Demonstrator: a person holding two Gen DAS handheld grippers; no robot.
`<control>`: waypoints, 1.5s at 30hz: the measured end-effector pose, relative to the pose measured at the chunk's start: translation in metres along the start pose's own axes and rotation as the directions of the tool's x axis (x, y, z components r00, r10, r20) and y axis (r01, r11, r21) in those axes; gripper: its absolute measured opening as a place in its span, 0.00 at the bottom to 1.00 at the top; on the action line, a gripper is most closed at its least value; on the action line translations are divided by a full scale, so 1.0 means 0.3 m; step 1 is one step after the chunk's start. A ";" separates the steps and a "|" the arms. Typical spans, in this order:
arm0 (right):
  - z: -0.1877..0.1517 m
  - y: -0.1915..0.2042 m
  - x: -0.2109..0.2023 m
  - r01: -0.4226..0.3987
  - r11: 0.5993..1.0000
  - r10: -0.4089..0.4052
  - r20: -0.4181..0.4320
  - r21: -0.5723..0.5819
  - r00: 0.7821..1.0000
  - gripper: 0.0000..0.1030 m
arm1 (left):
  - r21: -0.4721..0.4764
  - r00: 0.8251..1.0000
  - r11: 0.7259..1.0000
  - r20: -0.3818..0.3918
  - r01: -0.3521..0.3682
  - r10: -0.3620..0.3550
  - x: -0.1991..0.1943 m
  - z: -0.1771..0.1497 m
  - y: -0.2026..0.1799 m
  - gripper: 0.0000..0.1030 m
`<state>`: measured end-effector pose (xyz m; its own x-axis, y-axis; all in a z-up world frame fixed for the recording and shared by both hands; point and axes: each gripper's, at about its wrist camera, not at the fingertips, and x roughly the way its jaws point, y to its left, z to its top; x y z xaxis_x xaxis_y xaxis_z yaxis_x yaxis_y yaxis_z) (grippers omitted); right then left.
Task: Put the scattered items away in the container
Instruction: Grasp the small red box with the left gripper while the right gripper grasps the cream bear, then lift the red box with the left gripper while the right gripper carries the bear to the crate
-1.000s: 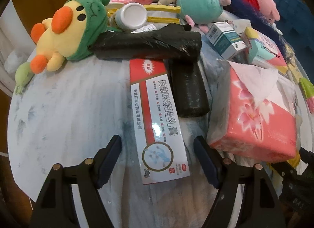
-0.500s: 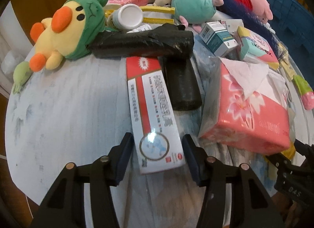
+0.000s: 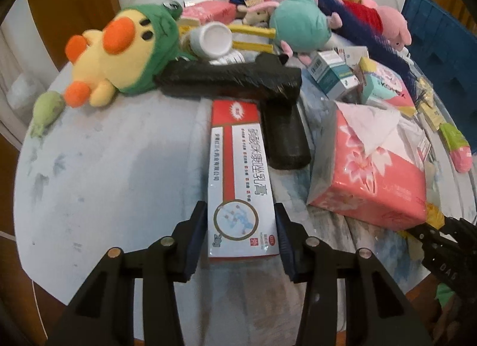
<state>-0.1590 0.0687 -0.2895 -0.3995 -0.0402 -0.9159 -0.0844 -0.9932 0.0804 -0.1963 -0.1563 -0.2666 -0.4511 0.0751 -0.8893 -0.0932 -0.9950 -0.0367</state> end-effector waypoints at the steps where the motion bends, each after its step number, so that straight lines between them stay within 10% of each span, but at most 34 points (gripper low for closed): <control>1: -0.003 -0.007 -0.003 0.005 1.000 -0.005 0.006 0.008 1.000 0.63 | 0.000 1.000 1.000 0.003 -0.001 0.001 -0.001 -0.001 0.003 0.42; 5: -0.012 0.001 -0.023 0.007 1.000 -0.007 0.020 -0.003 1.000 0.64 | 0.011 1.000 1.000 0.008 0.011 -0.011 -0.011 -0.004 0.033 0.42; 8: -0.015 0.028 -0.008 0.031 0.998 -0.031 0.002 -0.047 1.000 0.40 | 0.024 1.000 1.000 0.005 0.014 -0.014 -0.025 -0.023 0.019 0.42; 11: -0.017 0.037 -0.008 0.046 0.997 -0.047 0.000 -0.057 0.999 0.37 | 0.038 1.000 0.999 0.008 0.011 -0.012 -0.038 -0.026 -0.002 0.42; 45: 0.269 -0.065 -0.392 -0.043 0.998 0.053 0.240 -0.048 0.969 0.36 | 0.067 0.958 0.998 0.285 0.023 -0.041 -0.381 0.303 -0.206 0.39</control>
<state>-0.1841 0.1018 -0.1516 -0.6104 -0.0658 -0.7894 -0.0232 -0.9946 0.1009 -0.2197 -0.0972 -0.1212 -0.6812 0.1317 -0.7202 -0.1624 -0.9864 -0.0268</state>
